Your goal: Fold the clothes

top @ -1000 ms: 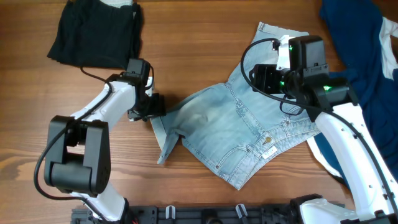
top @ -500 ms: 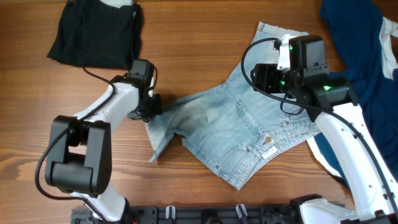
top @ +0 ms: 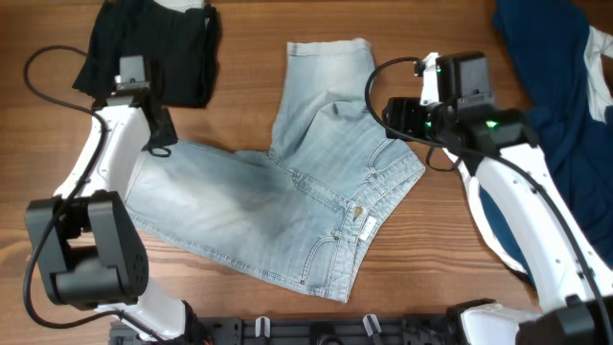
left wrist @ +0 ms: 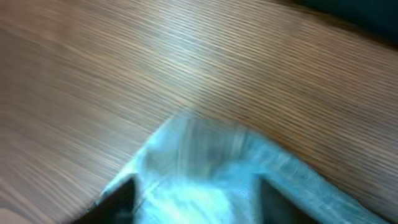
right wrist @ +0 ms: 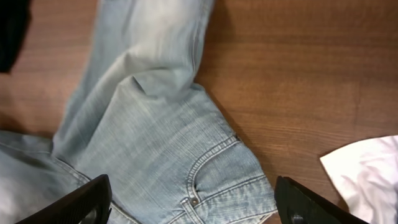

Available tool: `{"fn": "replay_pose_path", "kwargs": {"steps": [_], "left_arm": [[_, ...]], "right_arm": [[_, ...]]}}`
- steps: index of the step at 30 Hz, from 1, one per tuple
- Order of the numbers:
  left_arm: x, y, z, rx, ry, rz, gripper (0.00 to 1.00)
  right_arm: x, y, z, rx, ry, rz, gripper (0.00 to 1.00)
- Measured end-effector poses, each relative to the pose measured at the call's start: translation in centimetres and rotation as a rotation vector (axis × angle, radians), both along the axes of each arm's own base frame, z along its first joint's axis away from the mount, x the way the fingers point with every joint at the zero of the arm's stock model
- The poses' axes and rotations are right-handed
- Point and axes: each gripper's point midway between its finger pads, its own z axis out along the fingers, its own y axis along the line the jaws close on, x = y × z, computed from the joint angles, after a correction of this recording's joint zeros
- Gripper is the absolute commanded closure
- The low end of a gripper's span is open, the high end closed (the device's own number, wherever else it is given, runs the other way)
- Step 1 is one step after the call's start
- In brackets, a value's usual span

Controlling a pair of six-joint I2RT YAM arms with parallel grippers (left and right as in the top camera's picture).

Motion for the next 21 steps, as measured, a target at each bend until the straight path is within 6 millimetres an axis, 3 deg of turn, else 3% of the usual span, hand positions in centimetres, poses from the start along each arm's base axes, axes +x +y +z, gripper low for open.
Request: {"fn": "replay_pose_path", "kwargs": {"steps": [4,9,15,21], "left_arm": [[0.0,0.2,0.1,0.012,0.003,0.000,0.00],[-1.1,-0.2,-0.2,-0.010,0.045,-0.001,0.00],[-1.2,-2.5,1.2,-0.145,0.002,-0.026,0.00],[-0.6,-4.9,2.5,-0.276,-0.057,-0.065,0.00]], "right_arm": [[0.9,0.2,-2.0,-0.011,0.033,0.006,0.16],[4.5,1.3,-3.3,0.009,-0.040,0.031,0.20],[9.5,3.0,-6.5,0.062,-0.125,0.038,0.27],[13.0,4.1,-10.8,0.111,-0.172,0.023,0.28]]}}
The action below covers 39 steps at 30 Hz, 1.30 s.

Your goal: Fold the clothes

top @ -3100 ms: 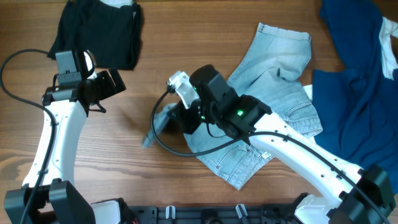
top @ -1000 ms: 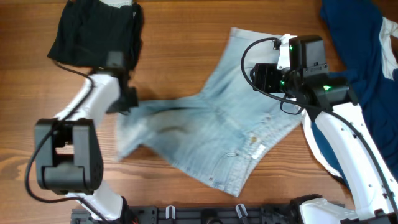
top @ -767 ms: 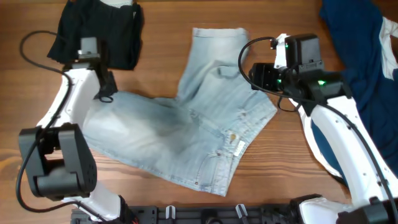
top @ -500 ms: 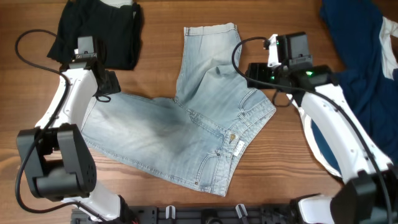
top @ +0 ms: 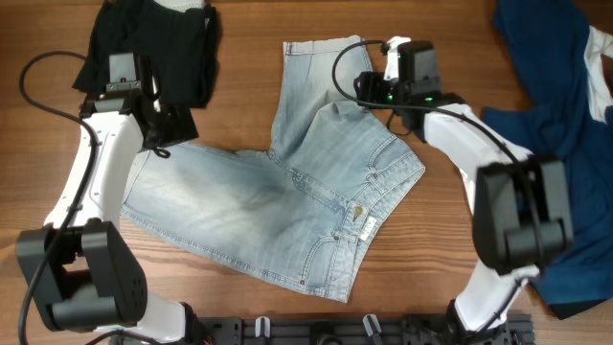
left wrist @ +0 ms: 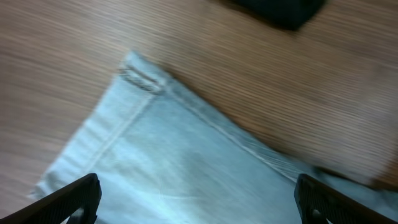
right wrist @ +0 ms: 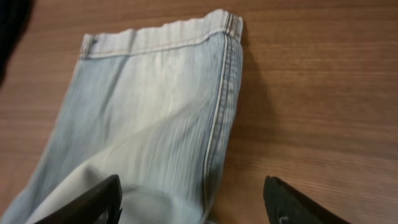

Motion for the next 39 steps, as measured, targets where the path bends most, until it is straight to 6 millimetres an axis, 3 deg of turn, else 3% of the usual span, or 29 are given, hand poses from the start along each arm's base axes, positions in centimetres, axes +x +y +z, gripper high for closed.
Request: {"fn": "replay_pose_path", "kwargs": {"steps": [4,5,8,11,18,26,27,28,29,32,35,39], "left_arm": [[0.2,-1.4,0.0,-0.080,-0.010,-0.022,0.00],[0.2,-1.6,0.0,-0.090,-0.011,-0.025,0.00],[0.3,-2.1,0.0,-0.106,-0.012,-0.035,0.00],[0.5,-2.6,0.0,-0.113,-0.020,-0.048,0.00],[1.0,-3.6,0.2,-0.122,-0.038,-0.076,0.00],[1.4,-3.8,0.3,-0.121,-0.055,-0.081,0.00],[1.5,-3.8,0.4,-0.120,-0.060,-0.081,0.00],[1.6,-3.8,0.4,-0.120,-0.064,-0.082,0.00],[1.7,-3.8,0.5,-0.120,-0.070,-0.082,0.00],[2.8,-3.8,0.9,-0.115,-0.118,-0.088,0.00],[4.5,-4.5,1.7,-0.114,-0.195,-0.110,0.00],[7.9,-7.5,3.4,-0.153,-0.345,-0.191,0.00]], "right_arm": [[1.2,0.3,-3.6,0.029,0.009,-0.023,0.45],[1.5,0.4,-4.0,0.041,0.004,-0.030,0.55],[2.0,0.7,-4.6,0.058,-0.010,-0.032,0.72],[2.6,1.0,-4.1,0.066,-0.051,-0.018,0.88],[3.1,2.4,-2.9,0.035,-0.094,0.060,0.96],[3.2,8.4,1.2,-0.066,-0.126,0.272,0.96],[3.0,9.2,1.6,-0.076,-0.126,0.295,0.92],[2.7,9.9,1.9,-0.081,-0.119,0.308,0.79],[2.5,10.3,2.0,-0.084,-0.108,0.314,0.57],[2.0,10.1,1.6,-0.066,-0.051,0.276,0.30],[1.7,7.8,0.5,-0.052,0.037,0.205,0.07],[1.1,2.0,-0.7,-0.056,0.169,0.076,0.01]]}}
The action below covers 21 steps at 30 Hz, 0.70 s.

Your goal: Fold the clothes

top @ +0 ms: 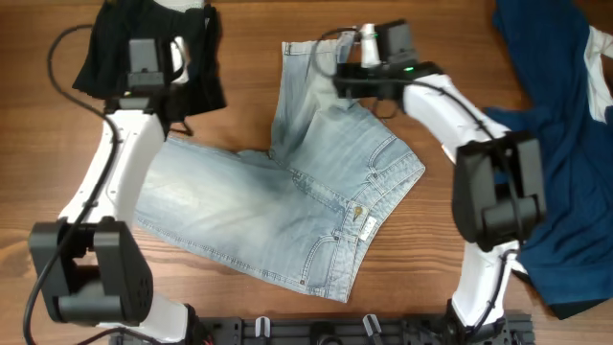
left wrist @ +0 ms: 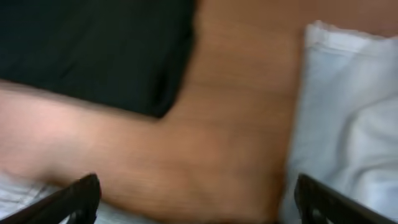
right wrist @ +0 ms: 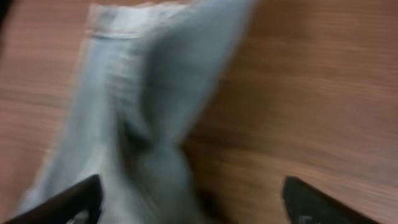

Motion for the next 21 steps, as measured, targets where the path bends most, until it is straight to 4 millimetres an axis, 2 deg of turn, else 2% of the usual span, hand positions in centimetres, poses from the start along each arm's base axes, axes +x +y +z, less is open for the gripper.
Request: {"fn": "replay_pose_path", "kwargs": {"steps": [2,3,6,9,11,13,16,21], "left_arm": [[1.7,-2.1,0.2,-0.028,-0.063,-0.051,0.00],[2.4,-3.3,-0.3,-0.040,-0.075,-0.081,0.00],[3.4,-6.3,-2.8,-0.060,-0.041,-0.146,0.00],[4.5,-9.0,-5.7,-0.067,0.008,-0.198,0.00],[5.2,-10.8,-7.3,-0.067,0.030,-0.230,0.00],[5.5,-12.3,-8.3,-0.062,0.039,-0.264,0.01],[5.2,-13.7,-8.9,-0.053,0.047,-0.302,0.02],[4.4,-15.4,-9.3,-0.035,0.064,-0.352,0.08]], "right_arm": [[-0.6,-2.6,0.4,-0.018,0.040,-0.055,0.01],[-0.9,-3.8,1.1,-0.030,0.049,-0.080,0.01],[-1.6,-5.8,3.7,-0.045,0.039,-0.120,0.00],[-2.5,-6.4,6.3,-0.046,0.020,-0.131,0.00],[-2.8,-6.5,6.8,-0.046,0.019,-0.132,0.00],[-3.2,-6.6,6.6,-0.051,0.041,-0.134,0.00],[-3.4,-6.9,6.4,-0.055,0.053,-0.138,0.00],[-3.4,-7.2,6.4,-0.060,0.053,-0.145,0.00]]}}
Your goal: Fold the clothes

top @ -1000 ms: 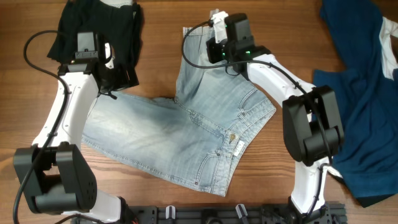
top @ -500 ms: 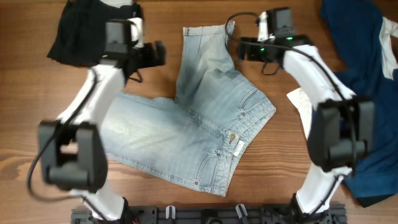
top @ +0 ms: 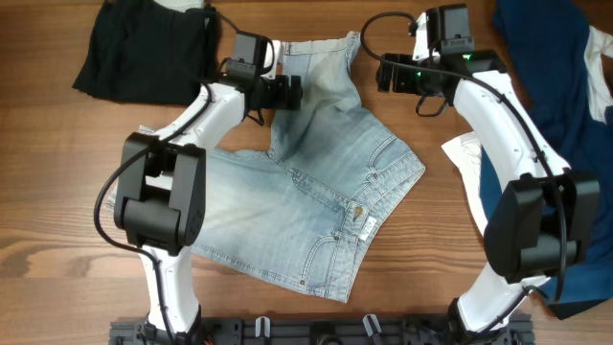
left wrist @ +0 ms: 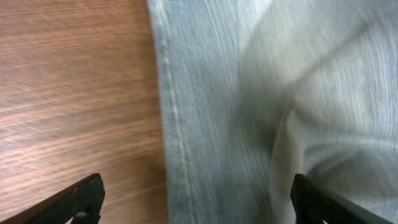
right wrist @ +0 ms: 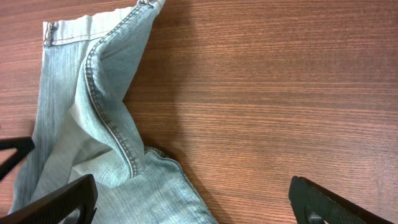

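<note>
Light blue denim shorts [top: 287, 201] lie spread on the wooden table, one leg pointing to the far edge, the other to the left. My left gripper [top: 287, 92] hovers open over the far leg's left seam [left wrist: 171, 118], with denim [left wrist: 261, 106] filling most of the left wrist view between its fingertips [left wrist: 81, 199]. My right gripper [top: 385, 77] is open over bare wood just right of that leg. The right wrist view shows the leg [right wrist: 87, 87] with a raised crease along its seam, left of the gripper [right wrist: 189, 208].
A black garment [top: 144, 48] lies at the far left. A dark blue garment [top: 551, 86] is heaped along the right side, with a white cloth [top: 463, 153] at its edge. The table [top: 57, 220] is wood.
My left gripper moved right, from beside the black garment to the far leg's left edge. My right gripper moved right, off the leg's hem onto bare wood.
First my left gripper was at the left leg's hem corner and my right over the waistband side. Then the right was at the far leg's hem. The left passed by the black garment. Now both stand open either side of the far leg.
</note>
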Available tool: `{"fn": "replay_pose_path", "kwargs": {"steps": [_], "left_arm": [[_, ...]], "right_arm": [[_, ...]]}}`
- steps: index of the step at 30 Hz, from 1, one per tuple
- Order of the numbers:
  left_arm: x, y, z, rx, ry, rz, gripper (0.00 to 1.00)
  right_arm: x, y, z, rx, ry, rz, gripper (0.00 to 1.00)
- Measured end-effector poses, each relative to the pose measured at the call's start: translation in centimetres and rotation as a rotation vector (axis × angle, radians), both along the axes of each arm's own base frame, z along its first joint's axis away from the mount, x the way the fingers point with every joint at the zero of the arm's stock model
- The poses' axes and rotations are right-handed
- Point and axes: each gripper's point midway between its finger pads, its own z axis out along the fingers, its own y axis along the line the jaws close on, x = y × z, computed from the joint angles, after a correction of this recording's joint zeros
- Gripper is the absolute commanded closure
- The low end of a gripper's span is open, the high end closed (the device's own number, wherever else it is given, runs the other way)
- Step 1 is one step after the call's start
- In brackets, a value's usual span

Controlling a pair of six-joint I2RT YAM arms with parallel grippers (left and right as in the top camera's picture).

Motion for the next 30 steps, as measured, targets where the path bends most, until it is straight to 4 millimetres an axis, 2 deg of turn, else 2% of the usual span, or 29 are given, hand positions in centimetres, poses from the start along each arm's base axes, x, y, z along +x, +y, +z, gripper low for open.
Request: {"fn": "replay_pose_path", "kwargs": {"steps": [4,7,9,13,19,22,26,30], "left_arm": [[-0.9,-0.3,-1.4,0.046,0.035,-0.019,0.18],[-1.5,-0.1,-3.0,0.103,0.061,-0.022,0.35],[-1.4,-0.1,-3.0,0.114,0.058,-0.021,0.52],[-1.6,0.4,-3.2,0.139,0.066,-0.005,0.96],[-2.2,0.9,-3.6,0.145,0.109,0.040,0.96],[-2.6,1.9,-3.8,0.174,0.137,0.113,0.96],[-4.4,4.8,-3.5,0.269,0.212,0.241,0.96],[-6.9,8.5,-1.0,0.351,0.281,0.350,0.96]], "right_arm": [[0.0,0.0,0.0,0.000,0.000,-0.001,0.01],[0.0,0.0,0.0,0.002,0.001,-0.004,0.00],[0.0,0.0,0.0,0.002,0.002,-0.004,0.00],[0.0,0.0,0.0,0.004,0.003,-0.007,0.00],[-0.1,0.0,-0.1,0.003,0.006,-0.007,0.00],[-0.1,0.0,0.0,0.004,0.005,-0.007,0.00],[-0.1,0.0,-0.1,0.004,0.006,-0.008,0.01],[-0.3,0.0,-0.7,0.008,0.030,-0.019,0.00]]}}
